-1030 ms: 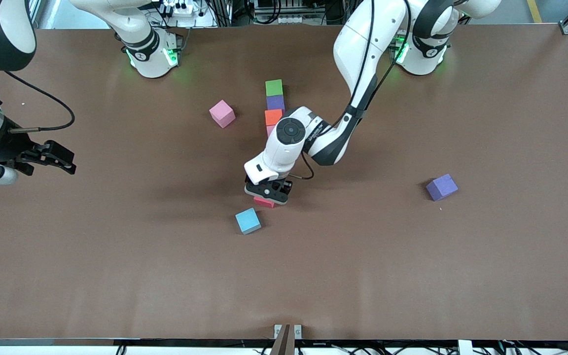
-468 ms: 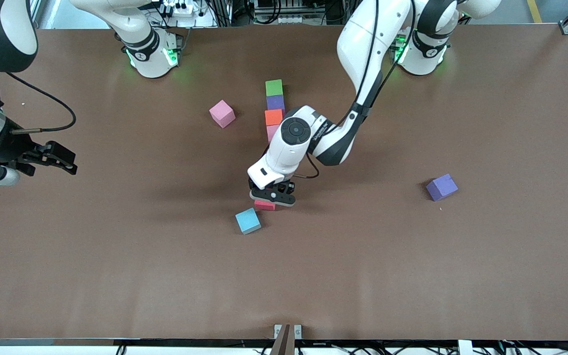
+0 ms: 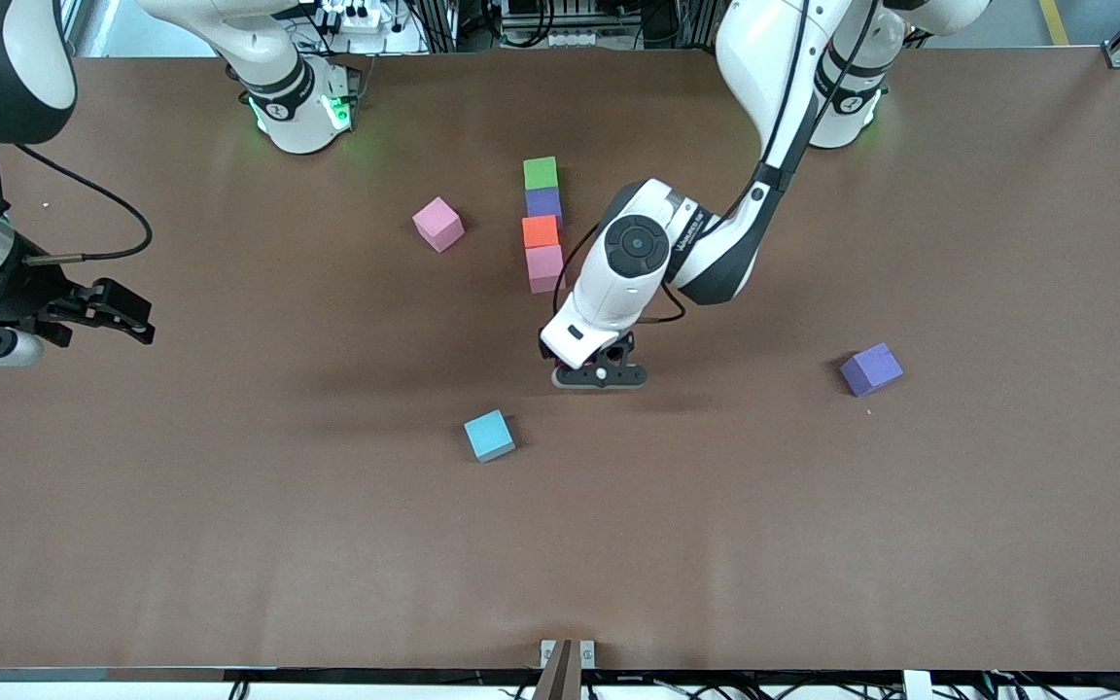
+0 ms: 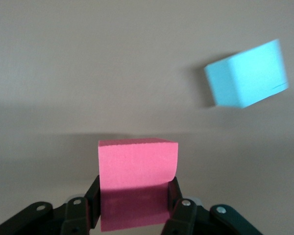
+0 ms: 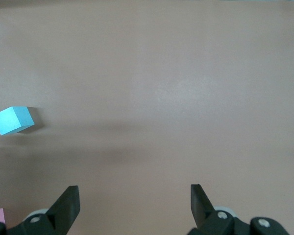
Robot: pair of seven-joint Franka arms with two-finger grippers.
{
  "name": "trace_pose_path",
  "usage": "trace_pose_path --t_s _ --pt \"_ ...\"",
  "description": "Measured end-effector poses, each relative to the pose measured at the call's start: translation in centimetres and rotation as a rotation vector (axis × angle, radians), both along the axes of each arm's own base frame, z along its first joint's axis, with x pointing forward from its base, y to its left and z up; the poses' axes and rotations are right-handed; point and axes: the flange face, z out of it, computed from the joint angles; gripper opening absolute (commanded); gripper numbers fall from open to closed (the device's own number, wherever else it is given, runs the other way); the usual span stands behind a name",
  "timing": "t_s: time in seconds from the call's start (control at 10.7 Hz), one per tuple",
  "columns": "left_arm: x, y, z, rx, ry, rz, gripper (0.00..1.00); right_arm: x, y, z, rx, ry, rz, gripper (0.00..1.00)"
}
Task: Arrange blocks into number 1
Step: 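Place the red cube against the pink cube and open the left gripper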
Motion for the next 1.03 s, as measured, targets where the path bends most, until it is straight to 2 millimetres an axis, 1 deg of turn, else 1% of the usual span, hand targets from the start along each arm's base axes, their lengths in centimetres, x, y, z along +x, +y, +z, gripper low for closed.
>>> trace_pose_path --t_s 0.19,0.28,0.37,0.56,0.75,1.03 --pt "-2.4 -1.6 -1.1 -0.009 0.046 0.076 0.0 0.0 0.0 -0.1 0.0 0.002 0.001 1.0" --pt "-3.4 -2.1 -1.7 -0.016 0.051 0.085 0.0 0.0 0.1 -0.1 0.0 0.003 0.001 1.0" --pt "-4.5 -2.1 -2.4 -0.029 0.04 0.09 0.0 0.0 0.1 -0.1 0.0 0.003 0.001 1.0" --pt "-6.4 -1.4 -4.2 -0.034 0.032 0.089 0.0 0.0 0.1 -0.2 0.0 0.005 0.002 1.0" --pt "-7.6 -1.6 -4.4 -0.034 0.044 0.089 0.0 0.0 0.1 -0.2 0.0 0.006 0.002 1.0" --pt "-8.9 -2.7 -4.2 -0.037 0.048 0.068 0.0 0.1 0.2 -0.2 0.0 0.006 0.003 1.0"
